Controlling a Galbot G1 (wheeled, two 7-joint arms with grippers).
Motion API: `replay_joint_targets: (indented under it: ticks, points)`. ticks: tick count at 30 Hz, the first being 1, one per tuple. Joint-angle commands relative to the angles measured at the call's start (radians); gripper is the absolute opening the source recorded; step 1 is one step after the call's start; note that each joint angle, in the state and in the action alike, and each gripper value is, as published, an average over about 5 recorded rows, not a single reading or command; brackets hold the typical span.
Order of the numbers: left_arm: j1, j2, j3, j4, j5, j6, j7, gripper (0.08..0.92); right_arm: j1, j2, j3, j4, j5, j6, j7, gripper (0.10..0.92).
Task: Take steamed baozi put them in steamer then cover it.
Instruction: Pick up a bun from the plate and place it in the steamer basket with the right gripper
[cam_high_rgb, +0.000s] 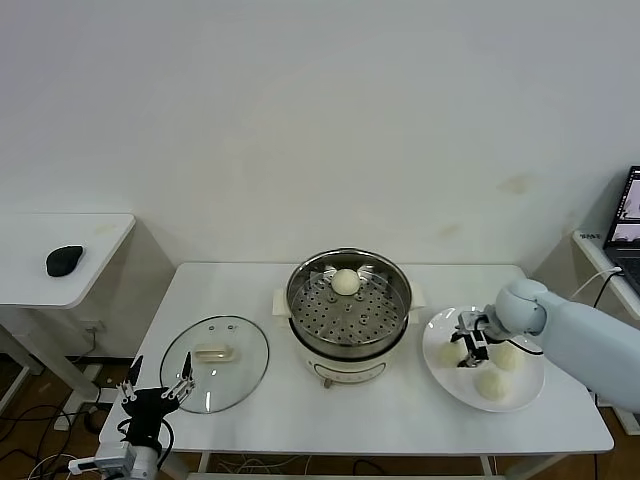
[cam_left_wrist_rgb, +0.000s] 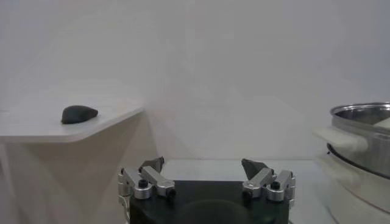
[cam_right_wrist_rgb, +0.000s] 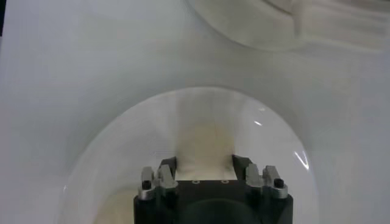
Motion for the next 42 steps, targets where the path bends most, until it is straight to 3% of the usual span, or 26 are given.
replay_joint_targets:
  ticks: [1,8,16,22,30,42]
  points:
    - [0.000,0.003,0.000,-0.002,-0.001,0.000,0.000,0.823,0.232,-0.094,-0.096,0.099,0.115,-0.046,-0.006,0.571]
    - [-0.008,0.009,0.009,-0.010,-0.004,0.003,0.001,0.823,0.608,-0.110,-0.336,0.185,0.292,-0.099,-0.011,0.573]
    - [-0.014,0.015,0.019,-0.016,-0.009,0.003,0.002,0.823,0.854,0.054,-0.506,0.247,0.512,-0.190,0.044,0.577]
    - [-0.017,0.019,0.018,-0.019,-0.011,0.003,0.002,0.823,0.803,0.238,-0.518,0.237,0.613,-0.275,0.131,0.577]
    - [-0.017,0.014,0.014,-0.014,-0.010,0.001,0.001,0.823,0.660,0.460,-0.485,0.101,0.662,-0.361,0.225,0.584]
    - [-0.023,0.000,0.007,-0.014,-0.007,-0.001,0.001,0.823,0.502,0.659,-0.455,-0.099,0.635,-0.390,0.259,0.585]
